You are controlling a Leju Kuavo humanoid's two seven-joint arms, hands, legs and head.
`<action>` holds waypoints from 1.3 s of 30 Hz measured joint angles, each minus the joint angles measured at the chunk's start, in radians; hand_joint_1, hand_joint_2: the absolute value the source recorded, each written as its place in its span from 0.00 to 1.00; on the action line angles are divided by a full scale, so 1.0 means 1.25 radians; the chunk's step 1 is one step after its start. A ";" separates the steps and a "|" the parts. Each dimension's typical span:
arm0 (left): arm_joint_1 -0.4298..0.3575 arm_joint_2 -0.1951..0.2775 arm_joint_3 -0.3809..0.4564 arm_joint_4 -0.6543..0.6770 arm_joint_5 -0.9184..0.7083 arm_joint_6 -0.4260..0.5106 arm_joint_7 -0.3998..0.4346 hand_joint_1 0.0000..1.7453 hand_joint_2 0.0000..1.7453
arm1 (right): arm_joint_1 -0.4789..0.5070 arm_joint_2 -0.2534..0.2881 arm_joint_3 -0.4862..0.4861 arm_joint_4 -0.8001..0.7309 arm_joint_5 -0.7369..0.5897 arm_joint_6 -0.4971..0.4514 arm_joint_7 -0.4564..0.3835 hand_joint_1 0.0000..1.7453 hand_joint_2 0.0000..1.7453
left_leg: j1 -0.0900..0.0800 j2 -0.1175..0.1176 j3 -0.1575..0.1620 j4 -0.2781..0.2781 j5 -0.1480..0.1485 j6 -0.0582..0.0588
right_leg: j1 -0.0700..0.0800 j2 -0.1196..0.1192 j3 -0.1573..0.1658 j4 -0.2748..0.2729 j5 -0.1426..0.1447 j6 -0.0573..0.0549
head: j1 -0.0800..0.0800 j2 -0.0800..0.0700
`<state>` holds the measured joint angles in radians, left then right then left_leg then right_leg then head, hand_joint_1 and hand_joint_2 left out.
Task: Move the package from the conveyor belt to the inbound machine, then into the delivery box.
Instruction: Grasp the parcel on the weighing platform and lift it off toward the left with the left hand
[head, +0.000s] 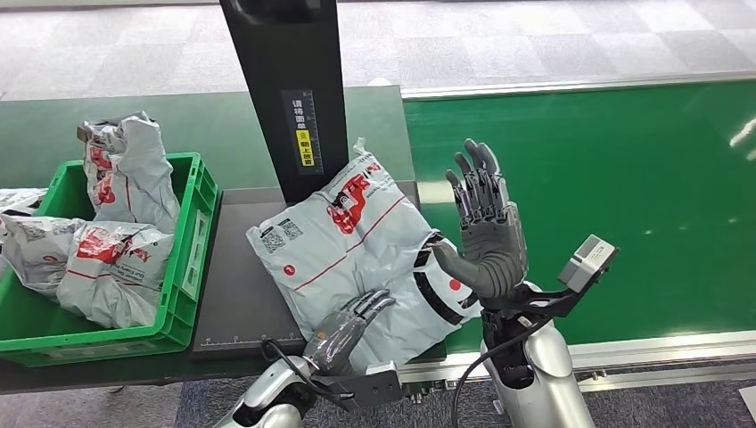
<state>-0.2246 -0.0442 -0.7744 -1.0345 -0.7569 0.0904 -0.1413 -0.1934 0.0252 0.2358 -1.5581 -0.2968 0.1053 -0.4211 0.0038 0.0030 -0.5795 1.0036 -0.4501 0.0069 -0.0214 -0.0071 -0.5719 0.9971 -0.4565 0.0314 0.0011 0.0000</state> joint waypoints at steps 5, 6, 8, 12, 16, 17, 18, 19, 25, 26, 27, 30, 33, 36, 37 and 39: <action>-0.007 0.001 -0.002 0.009 -0.008 0.008 -0.001 1.00 1.00 | 0.001 0.000 0.000 -0.001 0.000 0.002 0.002 0.00 1.00 | 0.000 0.000 0.000 0.000 0.000 0.000 | 0.000 0.000 0.000 0.000 0.000 0.000 | 0.000 0.000; -0.010 0.001 -0.002 0.011 -0.008 0.009 -0.001 1.00 1.00 | 0.002 0.000 0.000 -0.002 0.000 0.003 0.002 0.00 1.00 | 0.000 0.000 0.001 0.000 0.000 0.000 | 0.000 0.000 0.000 0.000 0.000 0.000 | 0.000 0.000; -0.018 0.002 -0.002 0.016 -0.007 0.012 -0.004 1.00 1.00 | 0.006 0.000 -0.001 -0.005 0.001 0.004 0.002 0.00 1.00 | 0.000 0.000 0.001 0.000 0.000 0.000 | 0.000 0.000 0.001 0.000 0.000 0.000 | 0.000 0.000; -0.032 0.002 -0.001 0.025 -0.002 0.013 -0.012 1.00 1.00 | 0.011 0.000 -0.006 -0.015 0.006 0.005 0.004 0.00 1.00 | 0.000 0.000 0.001 0.000 0.000 0.000 | 0.000 0.000 0.001 0.000 0.000 0.000 | 0.000 0.000; -0.044 0.002 0.005 0.030 0.017 0.015 -0.020 1.00 1.00 | 0.017 0.000 -0.017 -0.026 0.014 0.000 0.006 0.00 1.00 | 0.000 0.000 0.002 0.000 0.000 0.000 | 0.000 0.000 0.002 0.000 0.000 0.000 | 0.000 0.000; -0.046 0.002 0.007 0.031 0.022 0.017 -0.021 1.00 1.00 | 0.019 0.000 -0.019 -0.028 0.016 -0.001 0.006 0.00 1.00 | 0.000 0.000 0.002 0.000 0.000 0.000 | 0.000 0.000 0.002 0.000 0.000 0.000 | 0.000 0.000; -0.047 0.002 0.011 0.031 0.029 0.021 -0.023 1.00 1.00 | 0.022 0.000 -0.022 -0.032 0.017 -0.003 0.007 0.00 1.00 | 0.000 0.000 0.002 0.000 0.000 0.000 | 0.000 0.000 0.002 0.000 0.000 0.000 | 0.000 0.000; -0.048 0.002 0.015 0.031 0.035 0.028 -0.026 1.00 1.00 | 0.027 0.000 -0.025 -0.035 0.019 -0.005 0.007 0.00 1.00 | 0.000 0.000 0.002 0.000 0.000 0.000 | 0.000 0.000 0.002 0.000 0.000 0.000 | 0.000 0.000; -0.028 0.019 0.075 -0.029 0.084 0.110 -0.042 1.00 1.00 | 0.070 -0.001 -0.049 -0.073 0.027 -0.025 0.002 0.00 1.00 | 0.000 0.001 0.002 0.000 0.000 0.000 | 0.000 0.001 0.002 0.000 0.000 0.000 | 0.000 0.000; -0.018 0.025 0.091 -0.059 0.091 0.130 -0.045 1.00 1.00 | 0.076 -0.001 -0.053 -0.080 0.030 -0.030 0.001 0.00 1.00 | 0.000 0.001 0.002 0.000 0.000 0.000 | 0.000 0.001 0.001 0.000 0.000 0.000 | 0.000 0.000; -0.007 0.032 0.109 -0.095 0.098 0.150 -0.049 1.00 1.00 | 0.083 -0.001 -0.057 -0.088 0.032 -0.036 0.001 0.00 1.00 | 0.000 0.001 0.002 0.000 0.000 0.000 | 0.001 0.001 0.001 0.000 0.000 0.000 | 0.000 0.000; 0.029 0.052 0.159 -0.206 0.116 0.206 -0.073 1.00 1.00 | 0.098 -0.003 -0.066 -0.103 0.034 -0.048 0.001 0.00 1.00 | 0.000 0.001 0.001 0.000 0.000 0.000 | 0.001 0.001 0.000 0.000 0.000 -0.001 | 0.000 0.000; 0.073 0.066 0.214 -0.325 0.136 0.272 -0.115 1.00 1.00 | 0.109 -0.006 -0.073 -0.111 0.032 -0.051 0.001 0.00 1.00 | 0.000 0.001 0.000 0.000 0.000 0.000 | 0.001 0.001 0.000 0.000 -0.001 -0.001 | 0.000 0.000; 0.125 0.075 0.265 -0.443 0.150 0.334 -0.161 1.00 1.00 | 0.116 -0.006 -0.079 -0.115 0.032 -0.052 -0.001 0.00 1.00 | 0.000 0.001 0.000 0.000 0.000 0.000 | 0.001 0.001 -0.001 0.000 -0.001 -0.001 | 0.000 0.000; 0.141 0.077 0.279 -0.478 0.155 0.352 -0.178 1.00 1.00 | 0.117 -0.006 -0.080 -0.116 0.032 -0.053 -0.002 0.00 1.00 | 0.000 0.001 0.000 0.000 0.000 0.000 | 0.001 0.001 -0.001 0.000 -0.001 -0.001 | 0.000 0.000; 0.171 0.079 0.308 -0.546 0.163 0.390 -0.210 1.00 1.00 | 0.119 -0.006 -0.081 -0.117 0.032 -0.056 -0.002 0.00 1.00 | 0.000 0.001 0.000 0.000 0.000 0.000 | 0.001 0.001 -0.001 0.000 -0.001 -0.001 | 0.000 0.000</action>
<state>-0.0105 0.0541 -0.3894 -1.7165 -0.5527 0.5780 -0.4044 -0.0452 0.0175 0.1348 -1.7049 -0.2567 0.0351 -0.4241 0.0043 0.0048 -0.5801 1.0032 -0.4507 0.0064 -0.0207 -0.0055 -0.5734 0.9975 -0.4574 0.0305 0.0011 0.0000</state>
